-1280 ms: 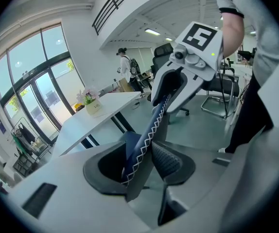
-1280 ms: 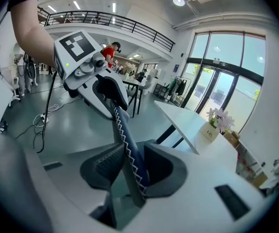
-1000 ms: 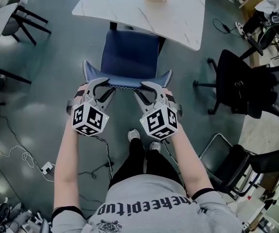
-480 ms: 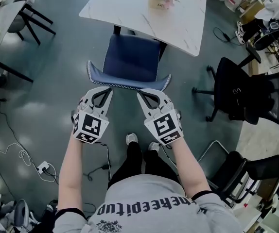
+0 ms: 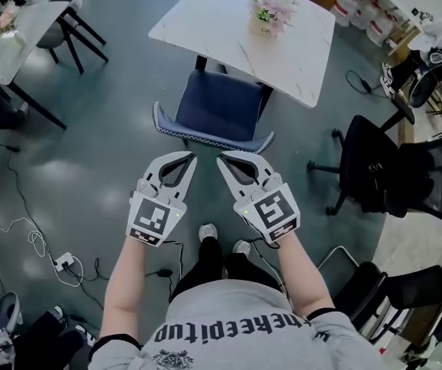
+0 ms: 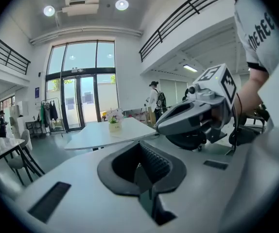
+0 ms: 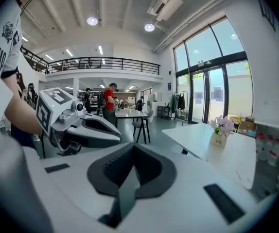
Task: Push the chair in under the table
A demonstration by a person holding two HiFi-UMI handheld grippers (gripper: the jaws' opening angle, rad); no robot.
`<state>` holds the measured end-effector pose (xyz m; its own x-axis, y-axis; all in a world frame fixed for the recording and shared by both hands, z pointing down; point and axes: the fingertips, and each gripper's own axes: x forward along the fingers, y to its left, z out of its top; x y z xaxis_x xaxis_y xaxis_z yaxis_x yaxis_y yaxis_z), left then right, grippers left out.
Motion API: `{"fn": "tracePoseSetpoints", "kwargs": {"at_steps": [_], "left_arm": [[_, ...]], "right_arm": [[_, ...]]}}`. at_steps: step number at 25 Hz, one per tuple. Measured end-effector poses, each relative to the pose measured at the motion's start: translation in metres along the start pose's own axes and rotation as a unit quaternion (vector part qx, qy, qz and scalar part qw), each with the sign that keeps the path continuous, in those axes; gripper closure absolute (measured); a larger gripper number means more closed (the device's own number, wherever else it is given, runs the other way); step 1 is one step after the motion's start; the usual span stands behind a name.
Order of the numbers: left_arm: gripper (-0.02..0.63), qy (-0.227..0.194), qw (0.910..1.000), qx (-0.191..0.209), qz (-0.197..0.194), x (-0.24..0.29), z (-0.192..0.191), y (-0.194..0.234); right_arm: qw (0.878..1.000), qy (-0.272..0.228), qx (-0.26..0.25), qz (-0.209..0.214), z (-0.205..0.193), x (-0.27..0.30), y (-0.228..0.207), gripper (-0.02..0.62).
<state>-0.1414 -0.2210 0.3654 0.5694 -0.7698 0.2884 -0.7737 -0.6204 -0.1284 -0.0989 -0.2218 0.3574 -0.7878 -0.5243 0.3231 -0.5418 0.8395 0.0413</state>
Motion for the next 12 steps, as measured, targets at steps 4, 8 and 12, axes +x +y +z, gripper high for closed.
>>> {"fn": "tracePoseSetpoints", "kwargs": {"at_steps": [4, 8, 12], "left_arm": [[0.591, -0.033, 0.9994, -0.005, 0.013, -0.015, 0.028, -0.017], [0.591, -0.061, 0.9976, -0.017, 0.027, -0.029, 0.051, -0.033], [0.591, -0.082, 0.9955, -0.027, 0.038, -0.044, 0.07, -0.048]], "right_arm": [[1.0, -0.025, -0.004, 0.016, 0.021, -0.019, 0.013, 0.584], [0.998, -0.051, -0.011, 0.03, 0.039, -0.04, 0.023, 0.584], [0.996, -0.07, -0.019, 0.047, 0.051, -0.06, 0.034, 0.584]]}}
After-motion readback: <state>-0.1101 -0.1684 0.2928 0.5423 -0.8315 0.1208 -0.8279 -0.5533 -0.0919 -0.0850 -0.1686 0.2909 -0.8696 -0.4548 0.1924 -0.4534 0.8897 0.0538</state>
